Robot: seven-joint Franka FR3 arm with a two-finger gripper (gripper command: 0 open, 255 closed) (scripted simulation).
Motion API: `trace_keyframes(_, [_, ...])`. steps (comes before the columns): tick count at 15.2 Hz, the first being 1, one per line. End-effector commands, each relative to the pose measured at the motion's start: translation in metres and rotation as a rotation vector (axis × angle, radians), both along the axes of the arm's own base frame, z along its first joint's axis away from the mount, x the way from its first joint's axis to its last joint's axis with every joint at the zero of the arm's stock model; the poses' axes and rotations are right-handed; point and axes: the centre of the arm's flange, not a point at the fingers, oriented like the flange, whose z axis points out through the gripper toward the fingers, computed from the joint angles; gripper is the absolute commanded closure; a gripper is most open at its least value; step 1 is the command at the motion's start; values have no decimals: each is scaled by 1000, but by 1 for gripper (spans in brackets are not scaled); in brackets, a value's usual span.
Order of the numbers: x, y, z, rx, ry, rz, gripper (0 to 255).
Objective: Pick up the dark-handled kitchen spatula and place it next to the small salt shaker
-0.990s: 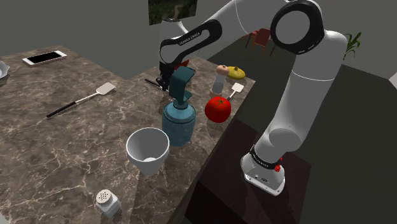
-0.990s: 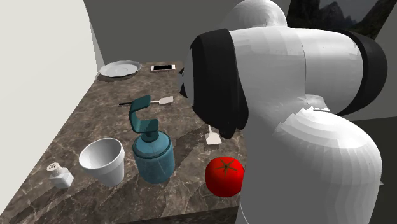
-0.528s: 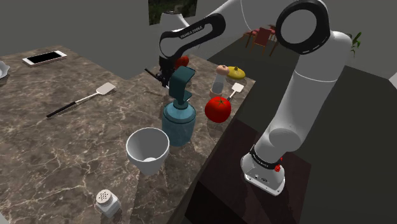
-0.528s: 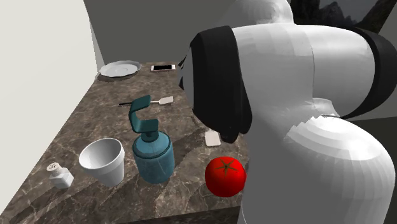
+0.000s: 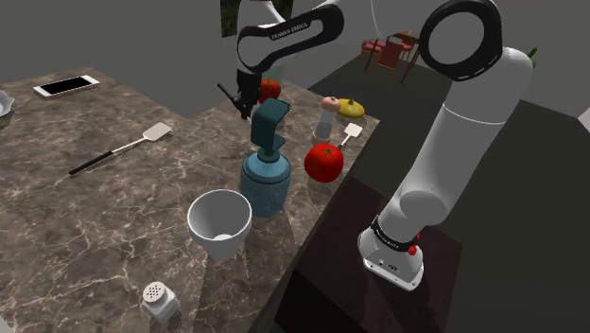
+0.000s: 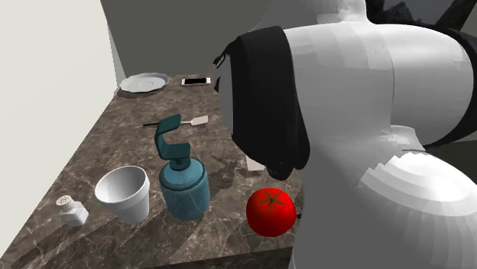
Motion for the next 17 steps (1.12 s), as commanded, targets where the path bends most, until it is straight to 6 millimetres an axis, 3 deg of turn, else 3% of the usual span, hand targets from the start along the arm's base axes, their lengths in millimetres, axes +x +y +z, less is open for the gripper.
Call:
trace_keyframes(1, [0,0,11,0,1,0,255])
trace_keyframes(17, [0,0,95,0,1,0,255])
